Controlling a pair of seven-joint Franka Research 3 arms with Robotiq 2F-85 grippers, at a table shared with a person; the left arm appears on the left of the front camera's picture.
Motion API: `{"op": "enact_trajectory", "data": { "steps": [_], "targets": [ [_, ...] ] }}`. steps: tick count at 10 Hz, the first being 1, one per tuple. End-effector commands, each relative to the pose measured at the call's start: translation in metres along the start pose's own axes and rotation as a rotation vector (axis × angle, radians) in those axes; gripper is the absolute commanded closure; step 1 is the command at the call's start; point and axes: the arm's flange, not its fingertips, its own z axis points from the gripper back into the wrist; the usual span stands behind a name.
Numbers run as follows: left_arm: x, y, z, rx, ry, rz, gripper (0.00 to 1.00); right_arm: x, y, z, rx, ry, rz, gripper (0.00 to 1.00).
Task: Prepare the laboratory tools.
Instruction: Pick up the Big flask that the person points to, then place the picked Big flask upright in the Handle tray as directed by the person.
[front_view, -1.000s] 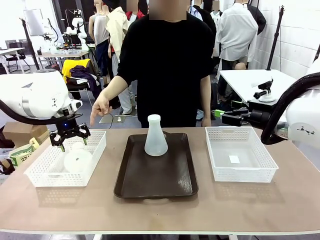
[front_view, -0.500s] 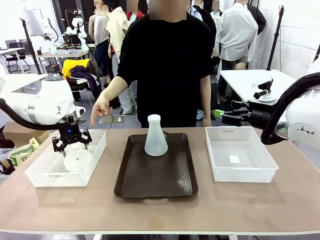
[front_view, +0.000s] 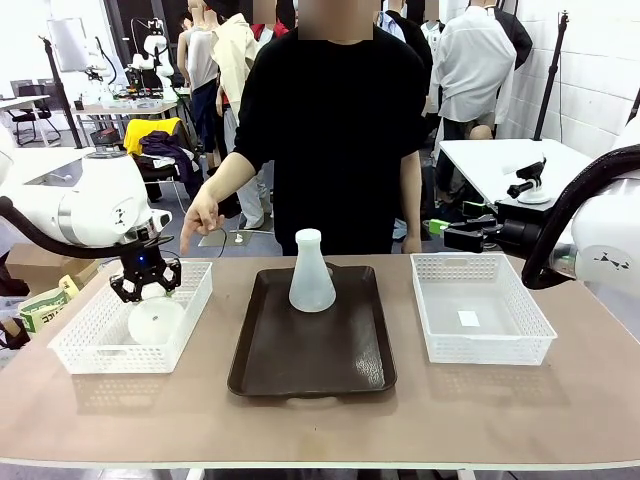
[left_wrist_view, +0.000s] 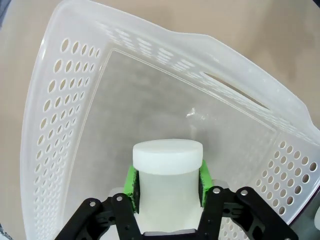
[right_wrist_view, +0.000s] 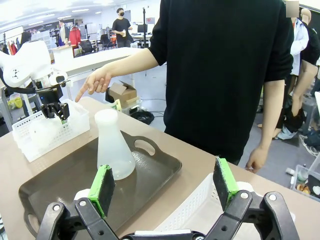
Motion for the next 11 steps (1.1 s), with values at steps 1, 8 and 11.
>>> {"op": "enact_trajectory", "data": {
  "steps": [1, 8, 11],
  "targets": [
    [0.0041, 0.0003, 0.0046, -0.011, 0.022, -0.008, 0.96, -0.0008, 0.0013, 0.0030, -0.003, 0.011, -0.006, 0.00],
    [0.0004, 0.0002, 0.0011, -0.003, 0.004, 0.000, 1.00, -0.0008, 0.0013, 0.0030, -0.003, 0.011, -0.006, 0.00],
    [0.0004, 0.0002, 0.0011, -0.003, 0.004, 0.000, 1.00, -0.0008, 0.0013, 0.0030, -0.003, 0.011, -0.006, 0.00]
  ]
}}
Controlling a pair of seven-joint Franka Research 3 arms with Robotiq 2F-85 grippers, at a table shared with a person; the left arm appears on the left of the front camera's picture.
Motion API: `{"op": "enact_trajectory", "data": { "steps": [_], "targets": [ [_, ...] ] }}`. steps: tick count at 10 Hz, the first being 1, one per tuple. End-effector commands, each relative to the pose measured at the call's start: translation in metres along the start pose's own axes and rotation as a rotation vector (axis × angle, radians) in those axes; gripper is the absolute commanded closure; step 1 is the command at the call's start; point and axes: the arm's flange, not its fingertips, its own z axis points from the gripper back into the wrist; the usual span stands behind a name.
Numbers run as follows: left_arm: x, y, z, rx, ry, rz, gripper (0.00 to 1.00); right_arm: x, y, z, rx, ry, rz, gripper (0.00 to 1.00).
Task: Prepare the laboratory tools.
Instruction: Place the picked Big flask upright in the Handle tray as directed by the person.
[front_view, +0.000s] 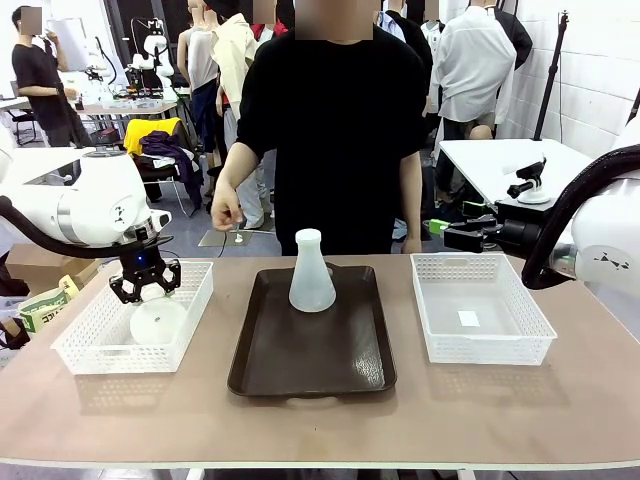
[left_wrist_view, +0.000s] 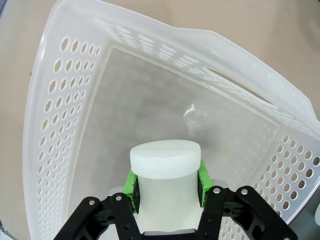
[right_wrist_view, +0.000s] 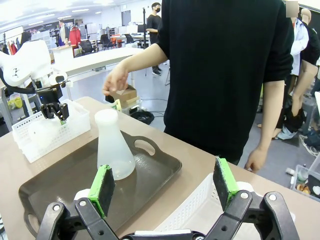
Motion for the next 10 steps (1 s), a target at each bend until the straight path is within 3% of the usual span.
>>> {"op": "enact_trajectory", "data": {
  "steps": [1, 8, 10],
  "targets": [
    [0.001, -0.001, 0.000, 0.000, -0.019, 0.009, 1.00, -0.001, 0.001, 0.003, -0.003, 0.011, -0.006, 0.00],
    [0.000, 0.000, 0.000, 0.000, 0.000, 0.000, 1.00, -0.001, 0.001, 0.003, -0.003, 0.011, -0.006, 0.00],
    [-0.013, 0.008, 0.041, -0.020, -0.023, -0.022, 1.00, -0.001, 0.001, 0.003, -0.003, 0.011, -0.006, 0.00]
  ]
}}
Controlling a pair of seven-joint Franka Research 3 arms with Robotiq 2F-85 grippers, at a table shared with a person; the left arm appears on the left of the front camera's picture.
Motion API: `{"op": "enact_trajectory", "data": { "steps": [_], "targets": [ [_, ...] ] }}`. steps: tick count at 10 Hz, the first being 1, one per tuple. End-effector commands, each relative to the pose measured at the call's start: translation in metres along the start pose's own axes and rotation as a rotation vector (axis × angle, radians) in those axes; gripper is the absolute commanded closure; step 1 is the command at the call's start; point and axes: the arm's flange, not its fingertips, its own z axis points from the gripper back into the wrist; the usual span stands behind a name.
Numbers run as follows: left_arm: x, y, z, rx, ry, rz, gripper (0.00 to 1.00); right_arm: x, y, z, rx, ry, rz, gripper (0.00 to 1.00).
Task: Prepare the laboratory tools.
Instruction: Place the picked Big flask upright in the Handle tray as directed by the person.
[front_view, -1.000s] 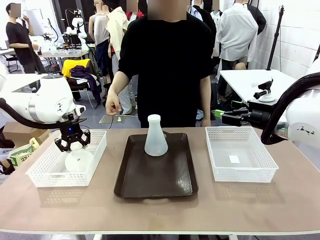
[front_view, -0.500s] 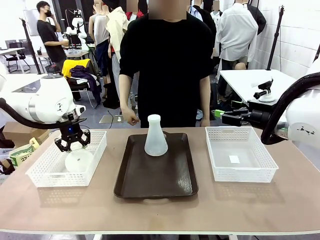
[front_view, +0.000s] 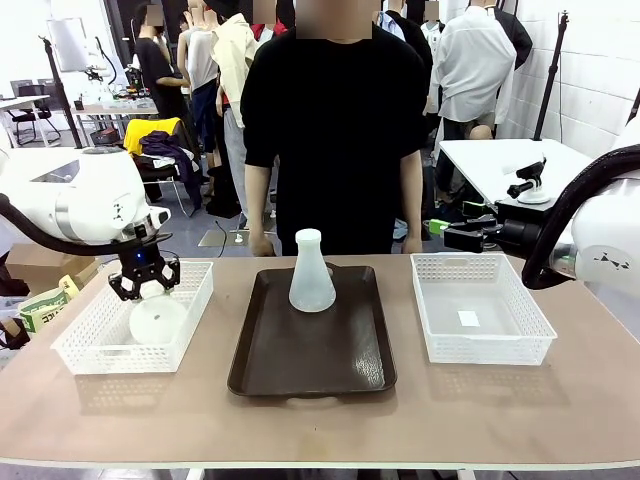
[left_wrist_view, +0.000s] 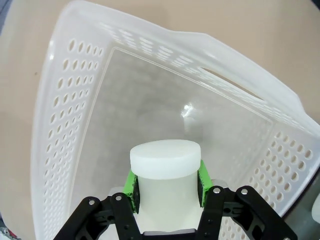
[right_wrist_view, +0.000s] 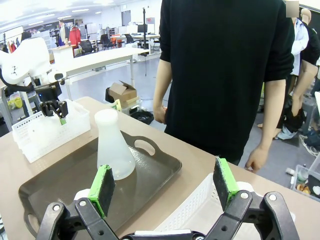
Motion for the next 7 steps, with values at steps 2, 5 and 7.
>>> {"op": "enact_trajectory", "data": {
  "steps": [2, 5, 7],
  "targets": [
    [-0.013, 0.012, 0.054, -0.050, -0.002, -0.021, 1.00, -0.001, 0.001, 0.003, -0.003, 0.011, -0.006, 0.00],
    [-0.018, 0.018, 0.093, -0.052, 0.016, -0.047, 1.00, -0.001, 0.001, 0.003, -0.003, 0.011, -0.006, 0.00],
    [-0.029, 0.022, 0.122, -0.088, -0.018, -0.096, 1.00, -0.001, 0.001, 0.003, -0.003, 0.011, -0.006, 0.00]
  ]
}}
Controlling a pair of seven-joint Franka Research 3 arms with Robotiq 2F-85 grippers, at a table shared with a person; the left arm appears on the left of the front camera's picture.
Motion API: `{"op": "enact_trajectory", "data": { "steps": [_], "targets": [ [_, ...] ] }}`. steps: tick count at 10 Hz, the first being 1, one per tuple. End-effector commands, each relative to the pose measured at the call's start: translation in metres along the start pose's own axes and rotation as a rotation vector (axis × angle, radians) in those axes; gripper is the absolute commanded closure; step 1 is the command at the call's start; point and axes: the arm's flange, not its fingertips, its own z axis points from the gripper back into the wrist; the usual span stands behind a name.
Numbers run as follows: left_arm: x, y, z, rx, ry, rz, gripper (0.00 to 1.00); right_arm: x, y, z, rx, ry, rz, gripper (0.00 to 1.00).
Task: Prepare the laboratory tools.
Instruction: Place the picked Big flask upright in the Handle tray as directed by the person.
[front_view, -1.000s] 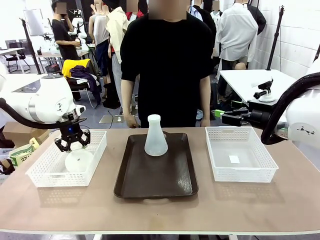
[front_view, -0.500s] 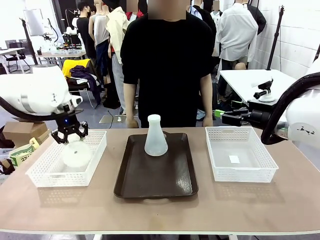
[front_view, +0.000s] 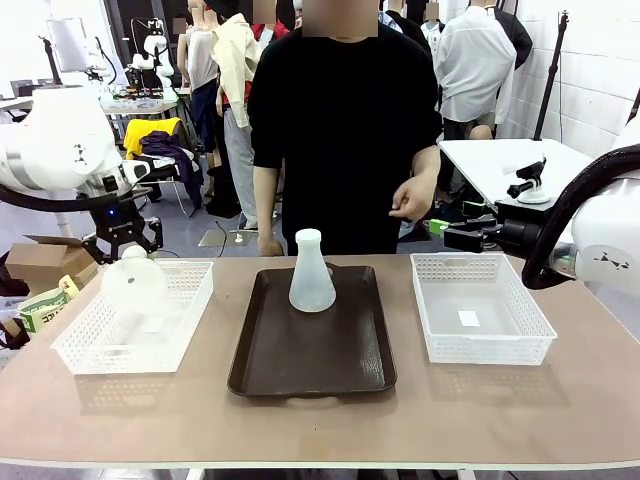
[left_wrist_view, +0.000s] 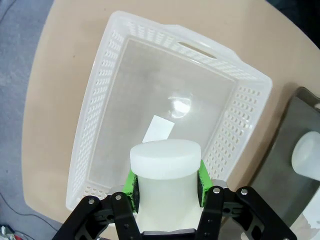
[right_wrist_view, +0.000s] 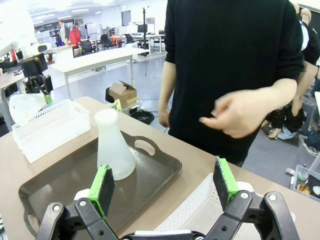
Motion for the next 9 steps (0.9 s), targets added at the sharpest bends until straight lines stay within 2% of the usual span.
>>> {"op": "enact_trajectory", "data": {
  "steps": [1, 5, 6, 9],
  "targets": [
    [-0.015, 0.008, 0.027, -0.075, -0.039, -0.044, 1.00, -0.001, 0.001, 0.003, -0.003, 0.011, -0.006, 0.00],
    [-0.031, 0.017, 0.039, -0.105, -0.079, -0.052, 1.00, -0.001, 0.001, 0.003, -0.003, 0.011, -0.006, 0.00],
    [-0.022, 0.005, 0.043, -0.070, -0.064, -0.039, 1.00, -0.001, 0.001, 0.003, -0.003, 0.011, -0.006, 0.00],
    [-0.022, 0.005, 0.043, -0.070, -0.064, -0.039, 1.00, -0.001, 0.001, 0.003, -0.003, 0.011, -0.006, 0.00]
  ]
}}
